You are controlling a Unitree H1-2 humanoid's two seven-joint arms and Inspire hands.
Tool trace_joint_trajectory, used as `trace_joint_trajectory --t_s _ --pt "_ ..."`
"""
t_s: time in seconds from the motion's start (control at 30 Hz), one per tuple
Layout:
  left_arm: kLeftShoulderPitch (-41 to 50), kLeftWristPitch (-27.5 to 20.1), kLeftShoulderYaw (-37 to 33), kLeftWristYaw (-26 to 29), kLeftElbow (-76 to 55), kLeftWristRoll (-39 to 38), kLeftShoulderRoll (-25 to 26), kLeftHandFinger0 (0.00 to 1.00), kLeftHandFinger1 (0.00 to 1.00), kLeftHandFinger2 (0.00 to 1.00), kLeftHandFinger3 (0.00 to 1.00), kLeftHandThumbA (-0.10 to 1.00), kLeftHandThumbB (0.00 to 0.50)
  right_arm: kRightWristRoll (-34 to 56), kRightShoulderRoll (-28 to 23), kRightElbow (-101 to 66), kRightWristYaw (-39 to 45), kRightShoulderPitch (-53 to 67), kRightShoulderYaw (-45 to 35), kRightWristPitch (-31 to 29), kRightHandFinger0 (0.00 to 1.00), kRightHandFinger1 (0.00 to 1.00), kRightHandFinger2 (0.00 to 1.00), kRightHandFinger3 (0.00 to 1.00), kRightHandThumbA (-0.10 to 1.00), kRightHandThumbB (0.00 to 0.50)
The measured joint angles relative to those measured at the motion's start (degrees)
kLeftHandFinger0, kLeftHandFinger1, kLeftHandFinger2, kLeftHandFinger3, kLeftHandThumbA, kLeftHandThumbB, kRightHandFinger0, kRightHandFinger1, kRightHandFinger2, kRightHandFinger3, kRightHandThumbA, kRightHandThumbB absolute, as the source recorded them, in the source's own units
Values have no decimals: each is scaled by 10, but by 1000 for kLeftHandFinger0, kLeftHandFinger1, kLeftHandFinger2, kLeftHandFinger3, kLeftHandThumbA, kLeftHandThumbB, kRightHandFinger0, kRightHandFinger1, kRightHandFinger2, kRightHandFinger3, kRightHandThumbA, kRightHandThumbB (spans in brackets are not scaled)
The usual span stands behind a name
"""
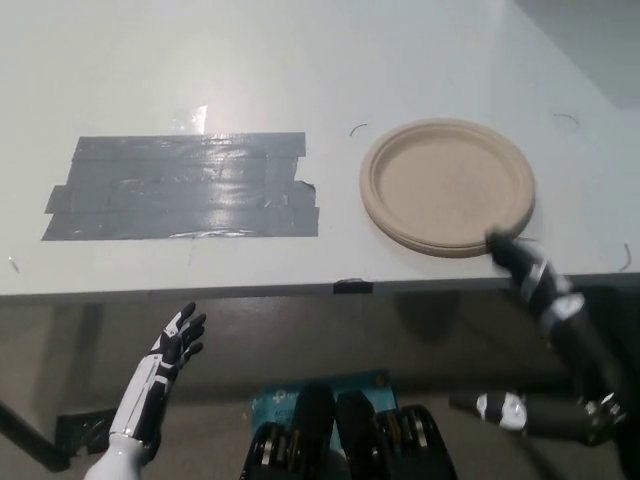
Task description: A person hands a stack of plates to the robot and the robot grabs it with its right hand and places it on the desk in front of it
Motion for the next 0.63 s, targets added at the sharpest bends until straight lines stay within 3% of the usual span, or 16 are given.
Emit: trace_joint_trajectory --t_s 0.03,0.23,0.63 --pt "4 0 -1 0 0 0 0 1000 1000 1000 1000 1000 188 -2 4 29 0 7 1 -6 1000 1000 1000 1000 1000 315" --pt "32 -3 -2 0 -1 1 -1 1000 1000 1000 1000 990 171 -4 16 156 0 12 7 -19 1000 1000 1000 1000 1000 325" --pt "32 -4 -2 0 -1 3 -1 1000 1000 1000 1000 1000 189 -30 16 172 0 0 17 -18 1000 1000 1000 1000 953 269"
